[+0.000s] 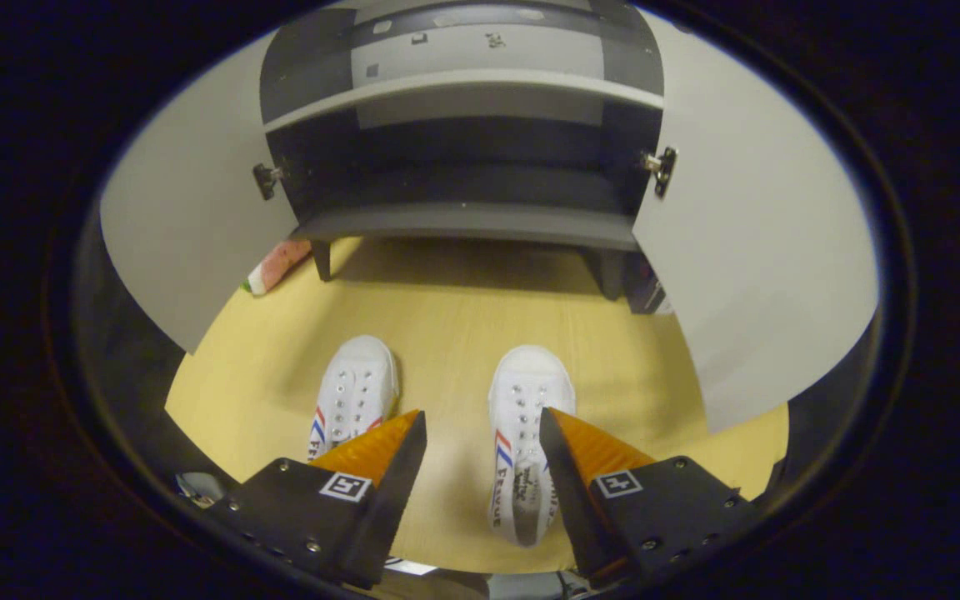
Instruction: Grab one shoe with the right hand and put it into the shoe cabinet, grab the other shoe with the left hand and put it into the shoe cabinet; then close the right door with the right hand and the left door with the left hand.
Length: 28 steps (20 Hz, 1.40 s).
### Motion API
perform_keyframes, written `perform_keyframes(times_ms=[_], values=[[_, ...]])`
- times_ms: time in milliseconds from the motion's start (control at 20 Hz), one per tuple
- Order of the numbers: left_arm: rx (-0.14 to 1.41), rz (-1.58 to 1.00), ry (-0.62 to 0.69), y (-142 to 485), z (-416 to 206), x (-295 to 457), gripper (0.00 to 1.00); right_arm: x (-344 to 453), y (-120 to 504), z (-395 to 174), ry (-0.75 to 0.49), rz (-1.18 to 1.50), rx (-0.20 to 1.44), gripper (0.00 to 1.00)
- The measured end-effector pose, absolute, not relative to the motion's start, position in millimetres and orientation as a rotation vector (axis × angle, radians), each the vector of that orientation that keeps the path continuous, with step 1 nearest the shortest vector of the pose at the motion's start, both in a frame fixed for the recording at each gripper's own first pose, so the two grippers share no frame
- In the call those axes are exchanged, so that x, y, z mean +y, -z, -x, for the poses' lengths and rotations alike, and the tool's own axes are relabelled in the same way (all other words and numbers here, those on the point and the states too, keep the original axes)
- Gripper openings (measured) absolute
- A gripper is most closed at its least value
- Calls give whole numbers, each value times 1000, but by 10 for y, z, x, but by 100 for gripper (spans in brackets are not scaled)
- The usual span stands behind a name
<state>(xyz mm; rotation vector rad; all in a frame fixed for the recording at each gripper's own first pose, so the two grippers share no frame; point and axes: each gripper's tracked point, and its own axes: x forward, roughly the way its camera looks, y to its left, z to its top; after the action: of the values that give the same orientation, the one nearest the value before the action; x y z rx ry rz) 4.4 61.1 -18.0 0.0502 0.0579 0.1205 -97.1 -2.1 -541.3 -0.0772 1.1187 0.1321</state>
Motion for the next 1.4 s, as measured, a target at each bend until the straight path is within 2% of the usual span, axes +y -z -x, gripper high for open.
perform_keyframes(times_ms=[500, 550, 600, 650, 750, 800, 900, 1000, 1050, 1100, 1150, 1350, 1400], values=[[75, -57, -139, 229, -47, 678, 96, -130, 6210, 1311, -122, 110, 1336, 82], [79, -57, -141, 233, -46, 682, 96, -214, 6216, 1258, -99, 174, 1301, 82], [82, -57, -143, 248, -51, 689, 96, -240, 6247, 1261, -106, 202, 1311, 73], [82, -54, -145, 252, -53, 701, 96, -222, 6218, 1282, -110, 225, 1299, 55], [89, -49, -144, 285, -57, 705, 92, -229, 6260, 1288, -108, 259, 1298, 56], [91, -46, -143, 293, -58, 715, 93, -307, 6231, 1260, -68, 306, 1280, 56], [94, -38, -140, 307, -61, 719, 96, -331, 6267, 1242, -26, 293, 1283, 27], [96, -34, -136, 310, -58, 722, 96, -333, 6279, 1233, -1, 278, 1304, 27], [95, -34, -135, 305, -57, 728, 96, -304, 6240, 1267, -19, 265, 1304, 16], [92, -35, -134, 296, -49, 728, 96, -291, 6163, 1228, -9, 260, 1275, 16], [89, -34, -135, 288, -45, 739, 96, -309, 6196, 1254, -14, 265, 1268, 1], [94, -33, -133, 307, -56, 781, 96, -267, 6087, 1212, 40, 171, 1224, 1], [94, -34, -132, 307, -54, 782, 92, -223, 6012, 1212, 38, 105, 1219, 1]])
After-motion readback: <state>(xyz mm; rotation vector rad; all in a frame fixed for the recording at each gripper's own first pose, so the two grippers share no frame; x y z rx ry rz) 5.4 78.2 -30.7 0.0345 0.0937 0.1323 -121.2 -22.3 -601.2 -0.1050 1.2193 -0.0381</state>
